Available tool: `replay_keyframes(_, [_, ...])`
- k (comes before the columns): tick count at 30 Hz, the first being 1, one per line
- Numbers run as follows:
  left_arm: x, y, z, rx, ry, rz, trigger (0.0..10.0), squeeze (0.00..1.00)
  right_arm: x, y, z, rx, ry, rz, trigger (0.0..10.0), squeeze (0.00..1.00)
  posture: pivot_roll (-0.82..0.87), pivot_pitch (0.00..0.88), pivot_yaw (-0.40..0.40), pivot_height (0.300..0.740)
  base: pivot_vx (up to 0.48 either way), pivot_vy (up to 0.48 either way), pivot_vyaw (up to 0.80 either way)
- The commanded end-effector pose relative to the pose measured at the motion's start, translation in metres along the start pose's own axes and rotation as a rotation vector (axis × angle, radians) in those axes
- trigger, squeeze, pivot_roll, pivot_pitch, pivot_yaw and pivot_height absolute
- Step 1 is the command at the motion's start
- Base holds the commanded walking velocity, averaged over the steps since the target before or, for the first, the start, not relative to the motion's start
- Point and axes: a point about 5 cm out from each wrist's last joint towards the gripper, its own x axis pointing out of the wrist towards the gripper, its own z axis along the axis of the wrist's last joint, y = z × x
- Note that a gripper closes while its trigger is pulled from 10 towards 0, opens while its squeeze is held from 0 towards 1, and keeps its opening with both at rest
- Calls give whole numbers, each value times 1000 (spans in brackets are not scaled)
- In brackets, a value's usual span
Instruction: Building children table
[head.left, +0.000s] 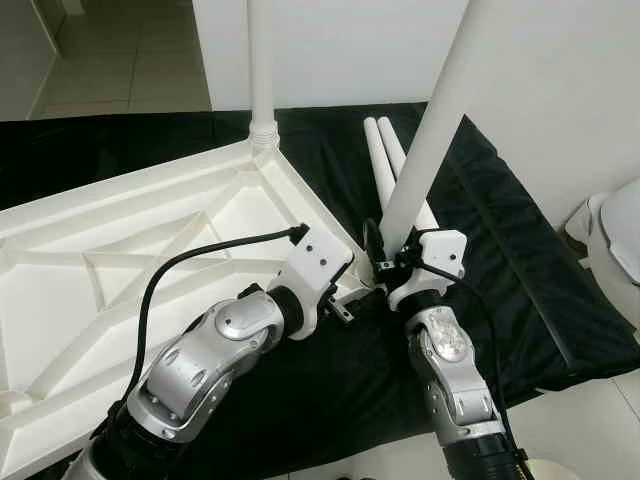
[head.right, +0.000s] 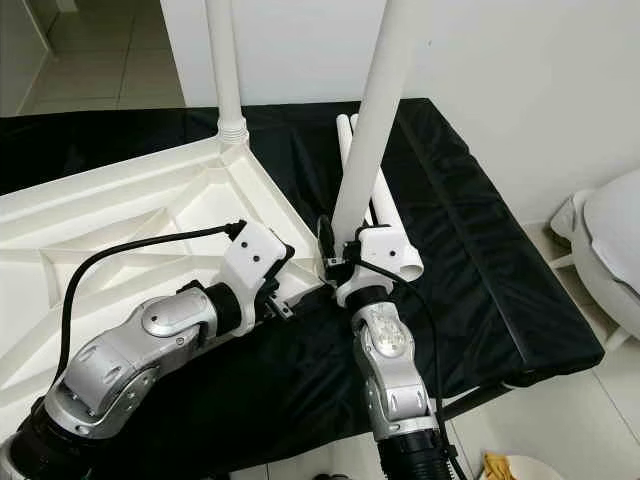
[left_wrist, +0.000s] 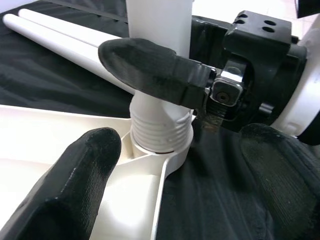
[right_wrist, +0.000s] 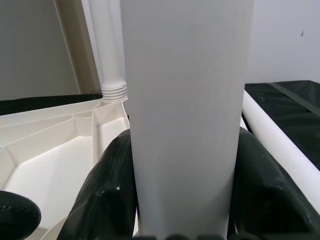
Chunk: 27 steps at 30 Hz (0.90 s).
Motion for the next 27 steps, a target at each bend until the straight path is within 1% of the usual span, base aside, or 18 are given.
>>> replay_keyframes(1, [-1,-5,2,3,-3,-75,10000,0,-22,-12,-37,-44,176,-10,10000,0,22,147,-37,740,0,0,0])
replay_keyframes(3, [-1,-5,2,4,-3,-75,10000,0,-27,-14,-36,-78,153,15,10000,0,21,146,-36,740,0,0,0])
replay_keyframes(6, [-1,-5,2,5,-3,-75,10000,0,-30,-16,-36,-91,139,24,10000,0,21,146,-36,740,0,0,0])
replay_keyframes(11, [-1,-6,2,5,-3,-83,10000,0,-37,-19,-41,-104,149,26,10000,0,18,150,-32,740,0,0,0])
replay_keyframes(13, [-1,-6,2,5,-3,-83,10000,0,-37,-19,-42,-104,152,26,10000,0,18,150,-32,740,0,0,0])
replay_keyframes(17, [-1,-6,3,9,-4,-89,10000,0,-32,-23,-43,-57,185,2,10000,0,17,144,-28,740,0,0,0])
replay_keyframes(19, [-1,-6,3,10,-5,-90,10000,0,-30,-23,-44,-51,194,3,10000,0,16,143,-28,740,0,0,0])
replay_keyframes(20, [-1,-7,3,11,-6,-92,10000,0,-25,-25,-45,-8,230,1,10000,0,16,142,-27,740,0,0,0])
replay_keyframes(23, [0,-7,3,12,-7,-94,10000,0,-21,-26,-45,6,257,2,10000,0,16,141,-28,740,0,0,0])
replay_keyframes(25, [0,-7,3,13,-7,-96,10000,0,-18,-27,-45,34,282,12,10000,0,16,140,-31,740,0,0,0])
replay_keyframes(27, [0,-7,3,13,-8,-96,10000,0,-17,-28,-45,18,284,20,10000,0,16,140,-33,740,0,0,0])
